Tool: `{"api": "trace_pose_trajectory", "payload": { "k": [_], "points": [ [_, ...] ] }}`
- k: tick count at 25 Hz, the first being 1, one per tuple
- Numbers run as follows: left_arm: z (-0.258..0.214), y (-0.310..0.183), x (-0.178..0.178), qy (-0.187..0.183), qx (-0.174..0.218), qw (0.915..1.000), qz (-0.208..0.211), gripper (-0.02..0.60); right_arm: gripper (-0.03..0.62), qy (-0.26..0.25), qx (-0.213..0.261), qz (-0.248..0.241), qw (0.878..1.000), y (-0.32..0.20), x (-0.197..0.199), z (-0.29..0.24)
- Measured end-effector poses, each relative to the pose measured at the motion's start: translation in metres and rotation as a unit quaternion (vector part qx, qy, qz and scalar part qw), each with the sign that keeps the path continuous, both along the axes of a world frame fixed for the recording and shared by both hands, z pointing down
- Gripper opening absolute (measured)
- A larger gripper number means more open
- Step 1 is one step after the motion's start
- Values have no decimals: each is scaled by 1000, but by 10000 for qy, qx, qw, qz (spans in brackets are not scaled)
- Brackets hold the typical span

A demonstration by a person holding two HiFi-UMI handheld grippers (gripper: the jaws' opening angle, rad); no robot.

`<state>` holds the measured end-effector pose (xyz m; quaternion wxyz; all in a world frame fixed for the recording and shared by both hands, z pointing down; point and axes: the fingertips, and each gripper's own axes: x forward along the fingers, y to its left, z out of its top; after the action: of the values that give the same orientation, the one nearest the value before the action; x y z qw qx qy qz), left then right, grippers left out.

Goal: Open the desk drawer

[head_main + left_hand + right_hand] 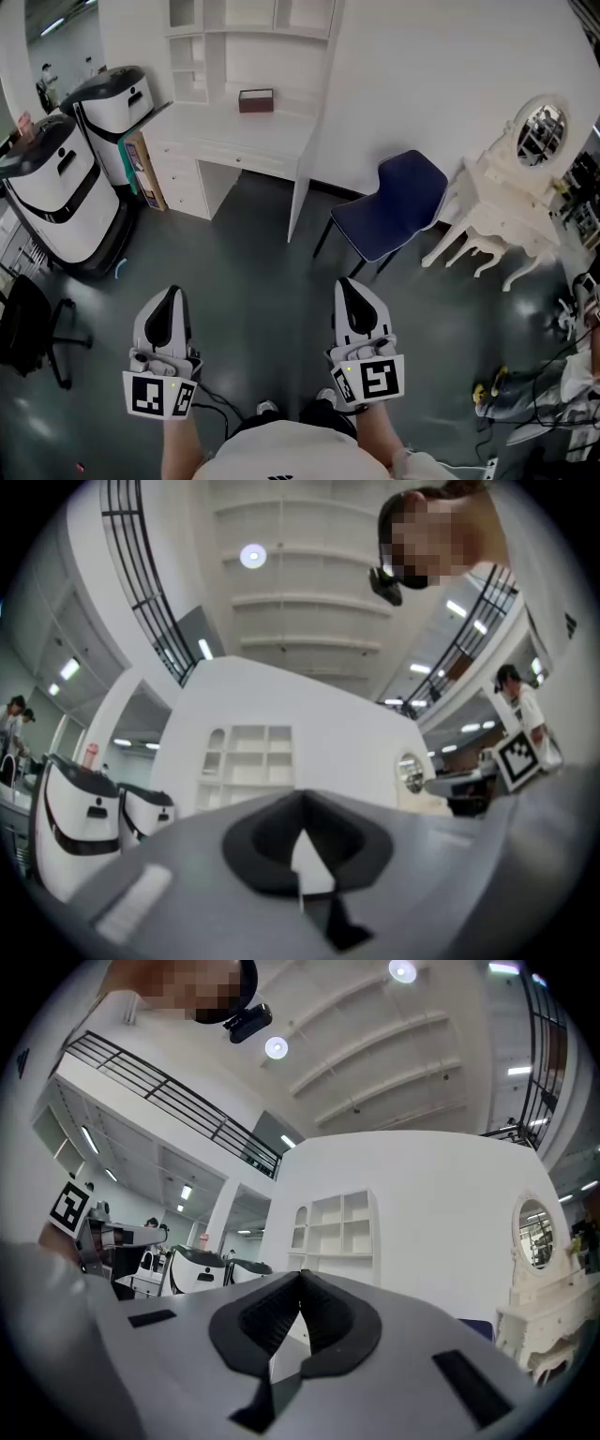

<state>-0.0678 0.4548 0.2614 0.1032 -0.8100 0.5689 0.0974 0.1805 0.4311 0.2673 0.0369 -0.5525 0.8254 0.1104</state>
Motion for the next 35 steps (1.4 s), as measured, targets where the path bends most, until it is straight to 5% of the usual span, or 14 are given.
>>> {"api": "trace_pose_trajectory", "payload": {
  "k": [15, 35],
  "points": [
    [19, -32, -13, 215, -167, 9996, 12, 6, 0, -29, -197, -95, 9998, -33, -13, 15],
    [-1, -246, -6, 165, -35, 9991, -402, 6, 0, -129, 42, -692, 9975, -271, -19, -7]
  ]
}}
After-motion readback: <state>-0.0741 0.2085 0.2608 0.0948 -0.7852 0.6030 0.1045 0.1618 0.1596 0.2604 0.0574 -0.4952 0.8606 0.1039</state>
